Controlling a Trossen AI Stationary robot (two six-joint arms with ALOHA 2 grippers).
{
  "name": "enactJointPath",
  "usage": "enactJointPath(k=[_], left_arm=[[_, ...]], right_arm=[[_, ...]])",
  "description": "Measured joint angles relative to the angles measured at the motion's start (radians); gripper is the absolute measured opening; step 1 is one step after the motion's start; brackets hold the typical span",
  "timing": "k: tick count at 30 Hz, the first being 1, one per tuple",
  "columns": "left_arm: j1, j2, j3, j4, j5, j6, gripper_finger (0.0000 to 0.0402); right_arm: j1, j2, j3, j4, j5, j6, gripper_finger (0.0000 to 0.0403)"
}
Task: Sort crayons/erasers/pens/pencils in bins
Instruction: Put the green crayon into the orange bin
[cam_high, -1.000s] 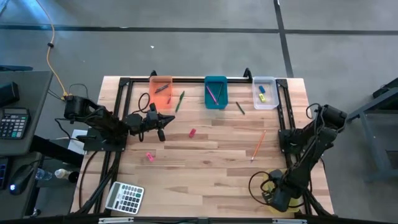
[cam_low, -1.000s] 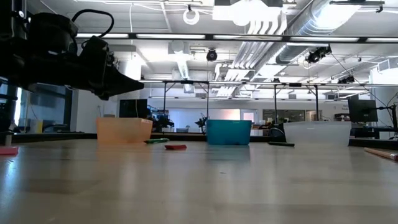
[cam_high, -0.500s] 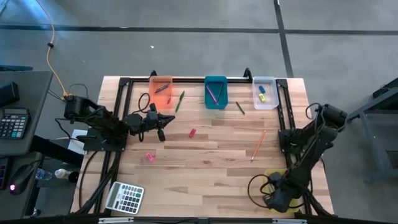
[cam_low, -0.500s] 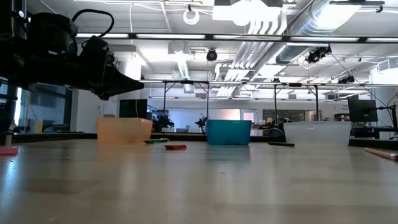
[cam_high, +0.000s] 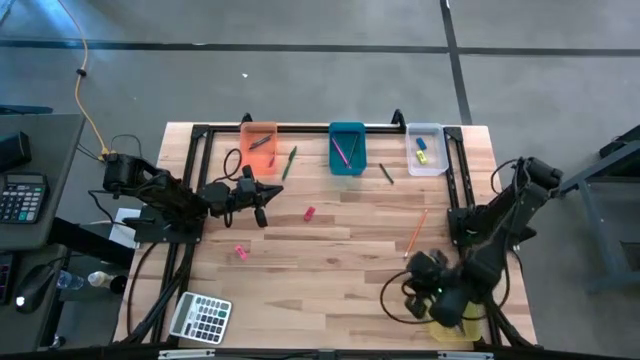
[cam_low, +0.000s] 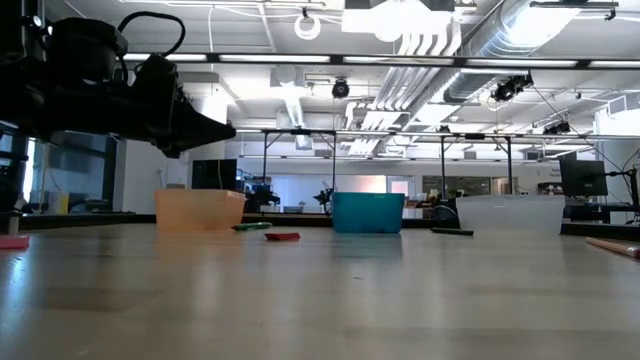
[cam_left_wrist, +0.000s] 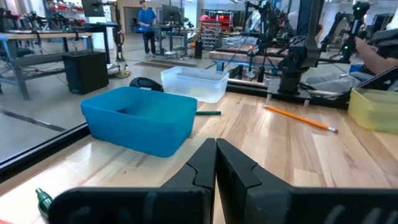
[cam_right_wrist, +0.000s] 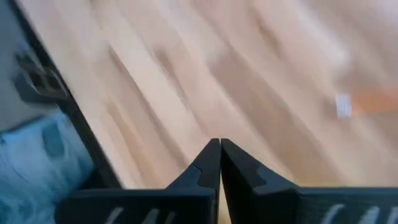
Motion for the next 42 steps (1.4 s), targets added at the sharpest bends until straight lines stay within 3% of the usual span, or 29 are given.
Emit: enactJointPath(k=[5,11,14,17,23,27,30,35,42], left_arm=[[0.000,0.000,0.000,-0.001,0.000,0.000,0.0000],[0.000,0.000,0.000,-0.001,0.000,-0.002,0.0000],[0.000,0.000,0.000,-0.001,0.000,-0.003,0.0000],[0.000,0.000,0.007,-0.002,-0.007,-0.009,0.0000],[0.009,0.000,0.050,-0.002,-0.014,0.009,0.0000],[0.048,0.000,0.081,-0.001,-0.002,0.005,0.0000],[0.097,0.000,0.091,-0.002,0.068,-0.031,0.0000],[0.166,0.000,0.092,-0.002,0.147,-0.086,0.0000],[0.191,0.000,0.091,-0.021,0.189,-0.071,0.0000]], right_arm=[[-0.116,-0.129,-0.238,0.332,0.110,-0.348,0.0000],[-0.381,-0.298,-0.578,0.808,0.011,-0.715,0.0000],[-0.547,-0.360,-0.671,0.882,-0.059,-0.814,0.0000],[-0.713,-0.394,-0.711,0.840,-0.114,-0.881,0.0000],[-1.009,-0.376,-0.691,0.779,-0.238,-0.999,0.0008],[-1.154,-0.337,-0.608,0.700,-0.274,-1.056,0.0049],[-1.245,-0.286,-0.537,0.604,-0.284,-1.102,0.0091],[-1.343,-0.148,-0.419,0.510,-0.313,-1.128,0.0138],[-1.424,0.050,-0.307,0.411,-0.351,-1.108,0.0142]])
